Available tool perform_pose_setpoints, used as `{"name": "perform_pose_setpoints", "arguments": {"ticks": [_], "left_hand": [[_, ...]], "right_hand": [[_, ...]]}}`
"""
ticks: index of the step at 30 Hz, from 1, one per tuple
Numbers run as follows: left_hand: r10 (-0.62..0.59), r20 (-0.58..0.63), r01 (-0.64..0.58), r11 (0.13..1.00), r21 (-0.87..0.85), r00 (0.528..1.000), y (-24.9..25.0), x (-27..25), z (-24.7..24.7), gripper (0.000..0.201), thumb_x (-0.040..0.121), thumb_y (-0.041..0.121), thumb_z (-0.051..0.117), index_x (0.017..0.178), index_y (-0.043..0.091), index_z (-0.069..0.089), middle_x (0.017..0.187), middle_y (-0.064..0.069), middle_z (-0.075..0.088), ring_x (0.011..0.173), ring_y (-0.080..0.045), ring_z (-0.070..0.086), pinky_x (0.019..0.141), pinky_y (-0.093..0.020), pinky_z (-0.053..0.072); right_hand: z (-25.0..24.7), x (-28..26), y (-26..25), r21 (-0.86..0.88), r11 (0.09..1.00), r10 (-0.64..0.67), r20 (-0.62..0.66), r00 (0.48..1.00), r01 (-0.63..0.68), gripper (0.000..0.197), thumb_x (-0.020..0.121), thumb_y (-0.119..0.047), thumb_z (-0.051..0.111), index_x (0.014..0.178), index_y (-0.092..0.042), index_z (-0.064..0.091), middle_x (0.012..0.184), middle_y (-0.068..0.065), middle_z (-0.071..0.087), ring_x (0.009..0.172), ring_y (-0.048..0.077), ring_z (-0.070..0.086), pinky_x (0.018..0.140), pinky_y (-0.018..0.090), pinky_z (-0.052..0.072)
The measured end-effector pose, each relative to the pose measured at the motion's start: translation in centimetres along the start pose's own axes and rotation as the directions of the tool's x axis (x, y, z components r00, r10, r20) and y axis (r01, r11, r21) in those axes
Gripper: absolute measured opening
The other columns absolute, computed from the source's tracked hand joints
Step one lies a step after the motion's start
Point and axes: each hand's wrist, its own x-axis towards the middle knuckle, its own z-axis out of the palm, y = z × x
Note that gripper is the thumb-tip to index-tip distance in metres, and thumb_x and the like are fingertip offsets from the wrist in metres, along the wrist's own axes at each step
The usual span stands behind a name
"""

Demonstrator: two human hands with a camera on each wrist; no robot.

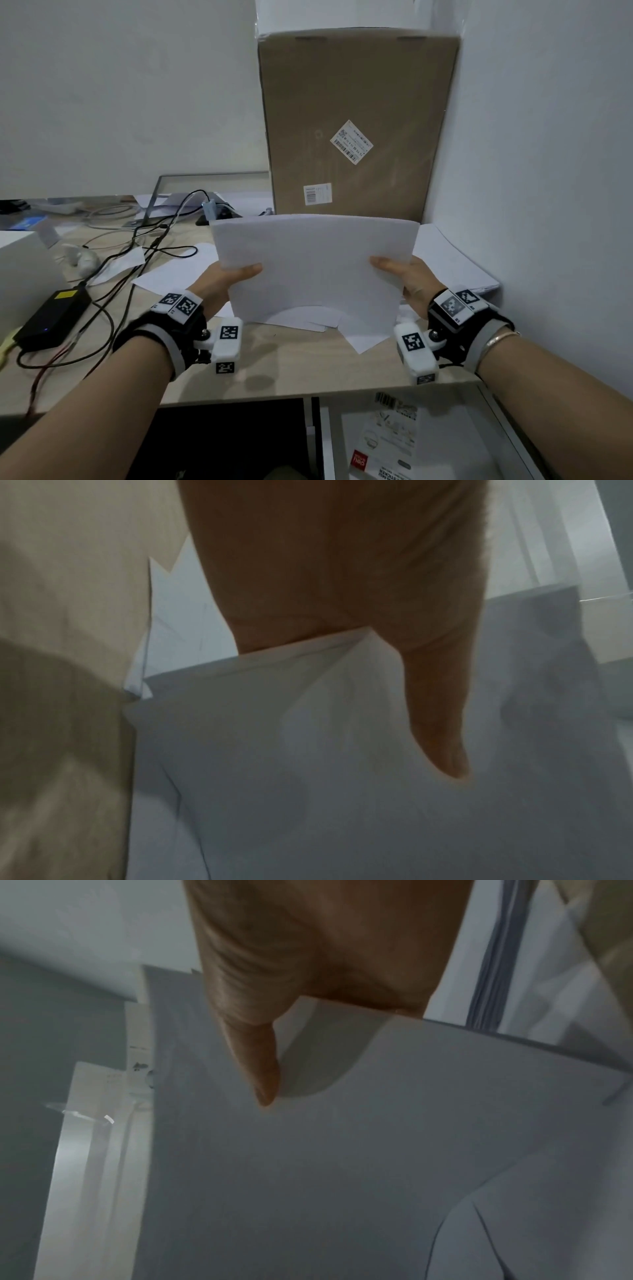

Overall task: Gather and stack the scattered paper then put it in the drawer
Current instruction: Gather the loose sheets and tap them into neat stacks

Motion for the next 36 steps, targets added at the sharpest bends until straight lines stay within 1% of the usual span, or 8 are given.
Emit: {"name": "perform_pose_setpoints", "arguments": {"ticks": [4,10,15,19,24,28,33,36], "left_hand": [[-0.063,0.064,0.058,0.995,0.078,0.996,-0.5,0.0,1.1,0.074,0.063,0.031,0.084,0.129,0.016,0.056,0.122,-0.006,0.067,0.112,-0.026,0.063,0.096,-0.048,0.049],[-0.068,-0.336,0.094,0.994,0.06,0.939,-1.3,1.5,2.0,0.042,0.076,0.015,0.079,0.112,0.003,0.063,0.115,-0.016,0.067,0.105,-0.034,0.064,0.093,-0.047,0.05],[-0.034,-0.325,0.071,0.992,0.1,0.945,-0.8,2.0,3.0,0.025,0.087,0.012,0.067,0.11,0.002,0.063,0.109,-0.015,0.067,0.098,-0.03,0.063,0.087,-0.039,0.052],[-0.049,-0.384,0.108,0.985,0.134,0.922,-1.5,2.4,3.4,0.019,0.089,0.01,0.064,0.108,0.012,0.063,0.101,-0.006,0.067,0.095,-0.022,0.062,0.088,-0.032,0.047],[-0.102,-0.343,0.179,0.963,0.202,0.934,-3.1,1.5,3.5,0.019,0.09,0.008,0.061,0.109,0.01,0.064,0.104,-0.01,0.069,0.095,-0.021,0.064,0.086,-0.03,0.048],[-0.14,-0.314,0.219,0.948,0.232,0.939,-4.1,1.1,3.4,0.02,0.095,0.009,0.053,0.112,0.009,0.063,0.102,-0.007,0.07,0.089,-0.016,0.064,0.077,-0.024,0.047],[-0.181,-0.304,0.26,0.934,0.244,0.935,-4.5,0.8,3.3,0.018,0.096,0.009,0.052,0.11,0.008,0.063,0.098,-0.007,0.07,0.086,-0.017,0.063,0.075,-0.025,0.046],[-0.188,-0.312,0.273,0.928,0.255,0.931,-4.6,0.8,3.0,0.018,0.096,0.008,0.051,0.109,0.008,0.062,0.098,-0.007,0.069,0.087,-0.018,0.063,0.073,-0.024,0.046]], "right_hand": [[0.1,-0.2,1.1,-0.065,0.996,0.067,0.101,0.993,-0.06,0.037,0.081,-0.006,0.07,0.117,-0.006,0.063,0.115,0.013,0.069,0.106,0.03,0.065,0.095,0.042,0.051],[-1.1,-0.6,1.0,-0.42,0.908,0.042,0.077,0.996,-0.006,0.029,0.091,-0.008,0.06,0.12,-0.007,0.059,0.118,0.011,0.064,0.105,0.026,0.06,0.093,0.036,0.048],[-3.7,-0.3,-0.8,-0.621,0.784,0.003,-0.01,1.0,-0.009,0.028,0.092,-0.015,0.056,0.117,-0.005,0.064,0.113,0.012,0.065,0.105,0.029,0.062,0.093,0.038,0.05],[-6.1,0.8,-0.8,-0.512,0.853,-0.026,-0.229,0.973,-0.098,0.026,0.095,-0.013,0.05,0.115,0.002,0.059,0.106,0.013,0.062,0.094,0.027,0.059,0.085,0.037,0.05],[-8.3,1.9,0.5,-0.223,0.961,0.034,-0.496,0.867,-0.165,0.022,0.094,-0.011,0.038,0.074,-0.013,0.046,0.063,0.007,0.049,0.039,0.013,0.044,0.033,0.019,0.031],[-9.4,3.4,2.0,-0.047,0.964,0.21,-0.476,0.854,-0.263,0.019,0.094,-0.008,0.038,0.076,-0.009,0.043,0.059,0.005,0.044,0.038,0.013,0.036,0.034,0.021,0.027],[-8.6,4.1,3.2,0.126,0.951,0.31,-0.355,0.882,-0.284,0.017,0.1,-0.006,0.044,0.084,-0.005,0.048,0.044,0.001,0.062,0.037,0.007,0.06,0.04,0.017,0.048],[-7.8,3.7,3.4,0.089,0.931,0.365,-0.308,0.879,-0.355,0.026,0.097,-0.023,0.054,0.085,0.0,0.053,0.051,0.008,0.067,0.041,0.016,0.062,0.036,0.022,0.046]]}}
